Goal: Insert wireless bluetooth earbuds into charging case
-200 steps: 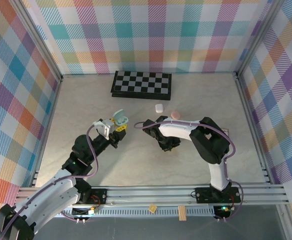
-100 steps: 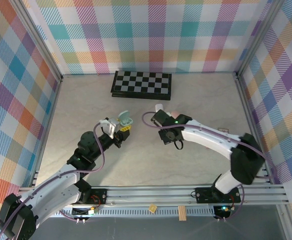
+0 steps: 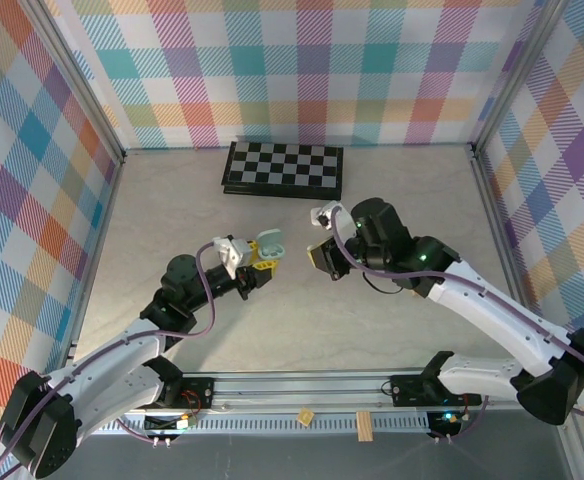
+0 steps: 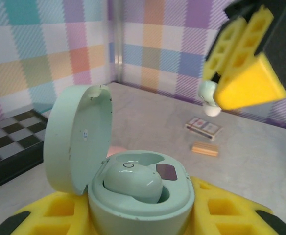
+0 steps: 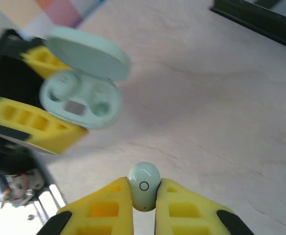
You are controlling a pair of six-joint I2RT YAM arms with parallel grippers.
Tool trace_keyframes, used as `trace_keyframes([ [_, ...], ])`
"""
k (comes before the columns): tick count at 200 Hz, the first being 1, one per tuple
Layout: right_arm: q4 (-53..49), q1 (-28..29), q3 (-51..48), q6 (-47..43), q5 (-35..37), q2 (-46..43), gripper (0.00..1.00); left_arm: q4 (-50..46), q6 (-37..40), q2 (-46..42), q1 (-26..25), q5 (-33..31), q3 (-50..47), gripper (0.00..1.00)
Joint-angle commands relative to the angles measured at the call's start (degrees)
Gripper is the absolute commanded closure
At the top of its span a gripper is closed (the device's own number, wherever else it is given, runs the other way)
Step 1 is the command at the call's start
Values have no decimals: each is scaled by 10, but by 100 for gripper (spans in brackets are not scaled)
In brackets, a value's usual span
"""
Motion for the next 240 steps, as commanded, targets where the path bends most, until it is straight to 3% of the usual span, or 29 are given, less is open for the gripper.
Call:
trace_keyframes([
  [1, 52, -12, 16, -13, -131, -7, 88, 28, 3, 7, -4, 81, 31, 71],
  [36, 70, -18, 32, -7, -186, 9, 88, 36, -9, 22, -5, 116, 45, 71],
  [94, 72, -26, 41, -6, -217, 37, 88, 104, -46, 50, -5, 132, 44, 71],
  [185, 76, -41, 31, 2, -167, 47, 87, 118, -50, 61, -5, 138, 42, 71],
  [240, 62, -41, 41, -6, -194, 66, 86, 121, -51, 67, -5, 136, 45, 71],
])
